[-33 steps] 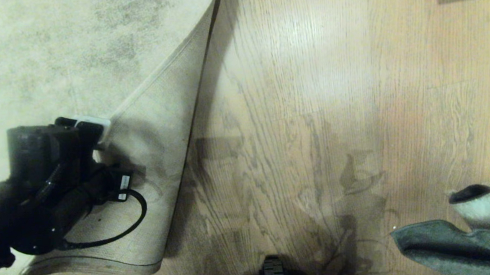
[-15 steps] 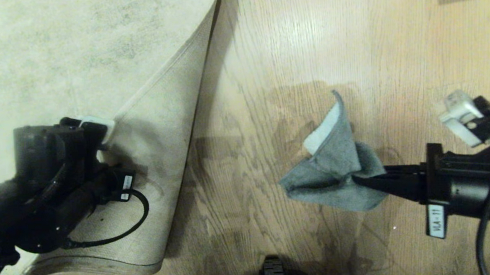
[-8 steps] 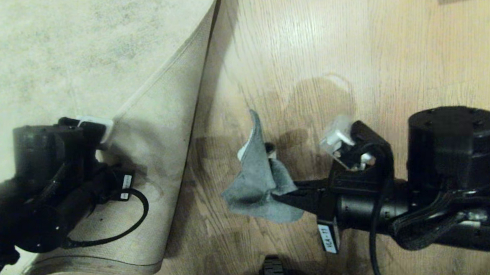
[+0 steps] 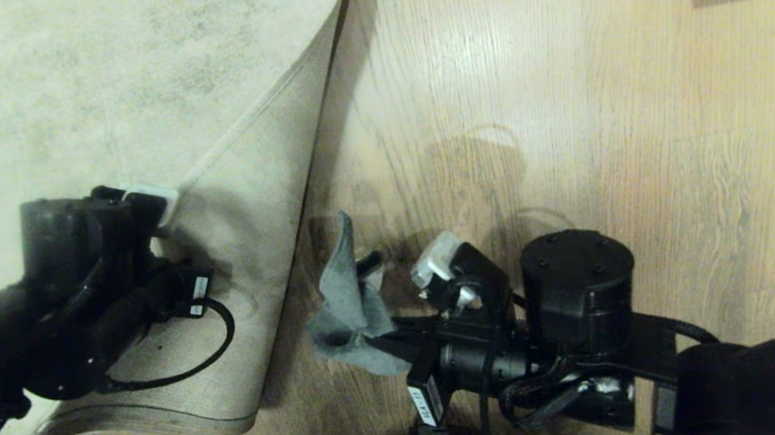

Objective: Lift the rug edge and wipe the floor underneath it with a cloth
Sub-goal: Wipe the floor under the carpet with a rag

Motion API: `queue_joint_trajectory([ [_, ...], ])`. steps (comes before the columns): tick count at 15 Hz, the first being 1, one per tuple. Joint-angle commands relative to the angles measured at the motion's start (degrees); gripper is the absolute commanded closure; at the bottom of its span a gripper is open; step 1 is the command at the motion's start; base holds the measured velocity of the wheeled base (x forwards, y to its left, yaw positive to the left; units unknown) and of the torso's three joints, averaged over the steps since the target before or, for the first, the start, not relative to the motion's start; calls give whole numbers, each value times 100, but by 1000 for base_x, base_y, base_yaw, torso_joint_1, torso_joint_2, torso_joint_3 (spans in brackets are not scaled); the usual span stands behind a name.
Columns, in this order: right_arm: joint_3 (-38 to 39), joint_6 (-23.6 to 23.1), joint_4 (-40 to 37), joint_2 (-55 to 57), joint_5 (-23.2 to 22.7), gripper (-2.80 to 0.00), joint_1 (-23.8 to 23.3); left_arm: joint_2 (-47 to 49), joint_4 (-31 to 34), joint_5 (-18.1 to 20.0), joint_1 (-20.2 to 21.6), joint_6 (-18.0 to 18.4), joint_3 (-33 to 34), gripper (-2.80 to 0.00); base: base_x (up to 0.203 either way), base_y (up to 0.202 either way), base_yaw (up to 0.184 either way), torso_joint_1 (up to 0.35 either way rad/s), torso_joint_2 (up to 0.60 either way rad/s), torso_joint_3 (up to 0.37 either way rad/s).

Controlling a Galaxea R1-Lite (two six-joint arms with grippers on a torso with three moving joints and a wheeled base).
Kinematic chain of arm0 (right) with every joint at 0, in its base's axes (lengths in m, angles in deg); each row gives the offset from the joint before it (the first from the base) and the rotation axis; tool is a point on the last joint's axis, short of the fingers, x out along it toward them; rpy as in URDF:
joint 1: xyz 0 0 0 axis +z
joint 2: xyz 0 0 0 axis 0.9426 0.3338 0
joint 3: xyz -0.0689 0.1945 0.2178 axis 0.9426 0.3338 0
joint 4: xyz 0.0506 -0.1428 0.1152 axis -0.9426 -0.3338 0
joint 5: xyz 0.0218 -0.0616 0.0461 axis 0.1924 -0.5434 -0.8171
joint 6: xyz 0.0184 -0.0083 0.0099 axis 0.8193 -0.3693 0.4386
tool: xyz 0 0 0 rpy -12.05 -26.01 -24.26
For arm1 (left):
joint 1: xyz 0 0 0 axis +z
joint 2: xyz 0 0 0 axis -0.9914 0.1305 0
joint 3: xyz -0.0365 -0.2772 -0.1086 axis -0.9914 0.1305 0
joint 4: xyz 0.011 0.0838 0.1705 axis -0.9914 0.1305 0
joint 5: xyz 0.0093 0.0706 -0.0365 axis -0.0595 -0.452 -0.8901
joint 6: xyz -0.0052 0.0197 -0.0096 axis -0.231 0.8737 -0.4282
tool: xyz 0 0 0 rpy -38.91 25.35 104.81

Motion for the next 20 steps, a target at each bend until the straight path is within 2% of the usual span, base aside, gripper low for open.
queue_joint_trajectory([
  [1,1,115,390,583,92,0,28,9,-15,-21,-1,0,25,0,0,0,0,0,0,0],
  [5,-179,450,1071,1293,128,0,26,44,-15,-21,-8,0,25,0,0,0,0,0,0,0],
  [10,-1108,762,1231,2189,135,0,-44,70,-15,-30,-1,0,34,0,0,0,0,0,0,0],
  [13,-1689,891,1240,2579,130,0,-278,85,-6,-75,-23,-114,43,0,0,0,0,0,0,0],
  [20,-2271,916,1238,2900,121,0,-943,193,-6,-127,-27,-140,43,0,0,0,0,0,0,0],
])
